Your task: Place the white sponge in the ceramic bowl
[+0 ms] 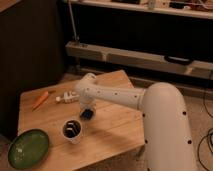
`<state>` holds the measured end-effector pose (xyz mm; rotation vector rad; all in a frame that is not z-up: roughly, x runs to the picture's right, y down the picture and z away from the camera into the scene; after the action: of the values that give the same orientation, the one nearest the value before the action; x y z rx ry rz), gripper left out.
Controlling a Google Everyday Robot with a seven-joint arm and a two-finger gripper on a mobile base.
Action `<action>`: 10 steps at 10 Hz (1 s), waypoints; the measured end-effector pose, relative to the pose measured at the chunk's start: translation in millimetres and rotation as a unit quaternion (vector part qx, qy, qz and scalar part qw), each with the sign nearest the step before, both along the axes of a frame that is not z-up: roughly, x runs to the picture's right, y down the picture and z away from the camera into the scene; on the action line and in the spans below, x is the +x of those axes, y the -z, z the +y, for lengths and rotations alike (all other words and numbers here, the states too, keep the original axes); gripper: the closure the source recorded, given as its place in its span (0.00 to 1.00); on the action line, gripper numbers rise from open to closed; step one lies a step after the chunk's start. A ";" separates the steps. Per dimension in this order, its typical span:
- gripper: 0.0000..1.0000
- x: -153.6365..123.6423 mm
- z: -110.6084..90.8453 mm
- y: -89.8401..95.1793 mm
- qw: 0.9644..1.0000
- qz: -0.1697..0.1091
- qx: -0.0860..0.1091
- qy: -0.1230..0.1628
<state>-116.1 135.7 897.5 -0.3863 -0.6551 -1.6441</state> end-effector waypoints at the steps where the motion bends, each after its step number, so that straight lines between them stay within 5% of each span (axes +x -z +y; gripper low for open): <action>1: 0.60 -0.3 -0.2 0.2 1.000 0.000 0.000 0.001; 2: 0.66 0.0 -0.4 0.8 1.000 -0.001 0.001 0.002; 4: 0.68 -5.8 -13.6 10.9 0.999 -0.026 0.032 0.015; 6: 0.68 -21.0 -43.3 39.2 0.994 -0.071 0.073 0.039; 8: 0.68 -37.4 -75.8 72.5 0.986 -0.116 0.105 0.063; 10: 0.68 -67.6 -110.1 112.3 0.969 -0.187 0.136 0.090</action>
<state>-183.7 25.6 785.2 0.0702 -0.6739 -1.9750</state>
